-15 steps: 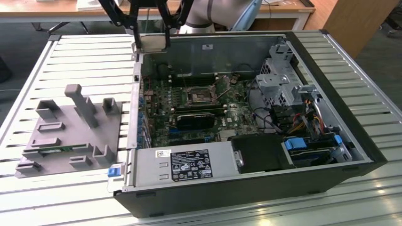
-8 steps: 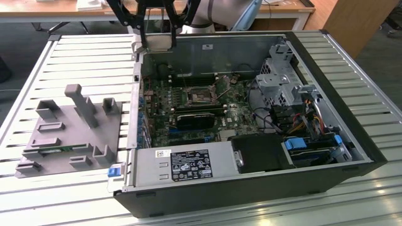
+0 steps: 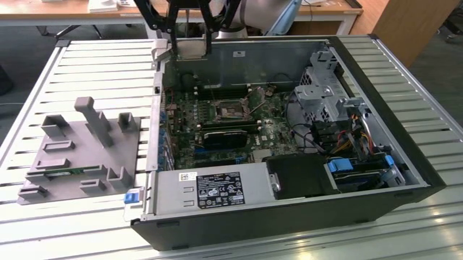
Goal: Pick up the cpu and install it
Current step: 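Pick up the cpu and move it towards the insertion slot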
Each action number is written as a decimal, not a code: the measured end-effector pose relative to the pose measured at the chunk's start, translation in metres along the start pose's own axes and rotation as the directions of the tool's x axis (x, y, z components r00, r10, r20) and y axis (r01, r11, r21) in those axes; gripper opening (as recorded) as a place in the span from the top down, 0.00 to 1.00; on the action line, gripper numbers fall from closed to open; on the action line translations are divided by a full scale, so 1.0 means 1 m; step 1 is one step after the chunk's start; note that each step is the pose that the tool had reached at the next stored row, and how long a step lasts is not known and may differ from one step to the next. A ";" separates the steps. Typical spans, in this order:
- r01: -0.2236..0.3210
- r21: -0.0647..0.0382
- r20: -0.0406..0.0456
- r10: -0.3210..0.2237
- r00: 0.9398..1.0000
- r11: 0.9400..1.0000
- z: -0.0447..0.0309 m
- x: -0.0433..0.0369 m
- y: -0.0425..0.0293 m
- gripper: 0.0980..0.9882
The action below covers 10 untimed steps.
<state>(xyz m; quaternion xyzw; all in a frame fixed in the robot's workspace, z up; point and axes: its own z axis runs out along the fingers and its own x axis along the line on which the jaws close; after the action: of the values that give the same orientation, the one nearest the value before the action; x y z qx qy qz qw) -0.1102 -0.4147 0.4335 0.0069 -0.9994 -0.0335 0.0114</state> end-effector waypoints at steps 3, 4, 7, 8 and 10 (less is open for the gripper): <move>0.000 0.000 0.000 0.000 1.000 1.000 -0.0001 -0.0051 -0.0001 0.51; 0.000 0.000 0.000 0.000 1.000 1.000 -0.0001 -0.0067 -0.0001 0.51; 0.000 0.000 0.000 0.000 1.000 1.000 -0.0003 -0.0121 -0.0002 0.51; 0.000 0.000 0.000 0.000 1.000 1.000 -0.0003 -0.0140 -0.0002 0.51; 0.000 0.000 0.000 0.000 1.000 1.000 -0.0004 -0.0174 -0.0002 0.51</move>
<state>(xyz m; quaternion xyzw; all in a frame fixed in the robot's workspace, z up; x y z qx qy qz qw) -0.0928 -0.4147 0.4334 0.0070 -0.9994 -0.0335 0.0114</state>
